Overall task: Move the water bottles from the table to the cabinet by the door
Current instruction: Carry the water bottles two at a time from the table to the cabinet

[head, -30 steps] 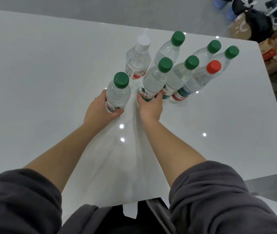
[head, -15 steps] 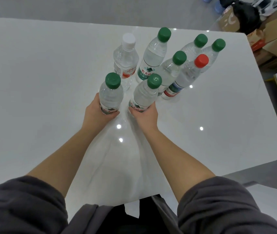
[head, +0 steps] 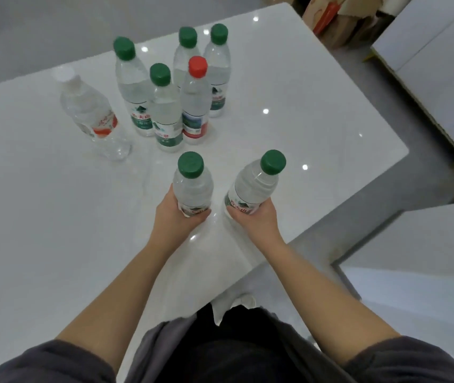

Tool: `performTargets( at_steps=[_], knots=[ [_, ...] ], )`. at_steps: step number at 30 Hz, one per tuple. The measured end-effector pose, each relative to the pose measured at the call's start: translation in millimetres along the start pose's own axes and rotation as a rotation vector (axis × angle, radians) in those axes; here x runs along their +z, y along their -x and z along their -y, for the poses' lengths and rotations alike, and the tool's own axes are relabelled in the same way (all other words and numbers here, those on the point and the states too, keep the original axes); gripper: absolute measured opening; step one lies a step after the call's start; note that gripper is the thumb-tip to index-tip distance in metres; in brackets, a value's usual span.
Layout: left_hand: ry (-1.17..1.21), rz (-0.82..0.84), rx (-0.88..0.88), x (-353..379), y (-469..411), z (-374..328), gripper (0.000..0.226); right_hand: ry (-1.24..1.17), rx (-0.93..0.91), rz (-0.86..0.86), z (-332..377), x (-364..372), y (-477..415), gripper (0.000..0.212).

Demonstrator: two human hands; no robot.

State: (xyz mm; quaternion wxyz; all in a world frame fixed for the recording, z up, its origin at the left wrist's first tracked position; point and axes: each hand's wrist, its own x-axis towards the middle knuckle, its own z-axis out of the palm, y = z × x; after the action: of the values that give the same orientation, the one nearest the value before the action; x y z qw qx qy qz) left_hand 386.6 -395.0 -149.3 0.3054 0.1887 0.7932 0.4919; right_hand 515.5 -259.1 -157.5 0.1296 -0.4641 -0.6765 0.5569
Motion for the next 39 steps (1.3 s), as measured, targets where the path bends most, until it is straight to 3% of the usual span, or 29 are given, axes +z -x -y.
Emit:
performTargets(
  at_steps=[11,18,29,39],
  knots=[
    [-0.034,0.486,0.186,204,75,-60,0.053,-0.12,0.179,-0.47,-89,-197,108,0.053],
    [-0.112,0.684,0.318,275,116,-97,0.054,-0.19,0.182,-0.686,-106,-262,157,0.057],
    [0.041,0.849,0.553,323,116,-236,0.054,-0.327,-0.023,-1.038,-27,-347,180,0.053],
    [0.273,0.908,0.708,330,115,-364,0.049,-0.314,-0.252,-1.12,73,-422,184,0.049]
  ],
)
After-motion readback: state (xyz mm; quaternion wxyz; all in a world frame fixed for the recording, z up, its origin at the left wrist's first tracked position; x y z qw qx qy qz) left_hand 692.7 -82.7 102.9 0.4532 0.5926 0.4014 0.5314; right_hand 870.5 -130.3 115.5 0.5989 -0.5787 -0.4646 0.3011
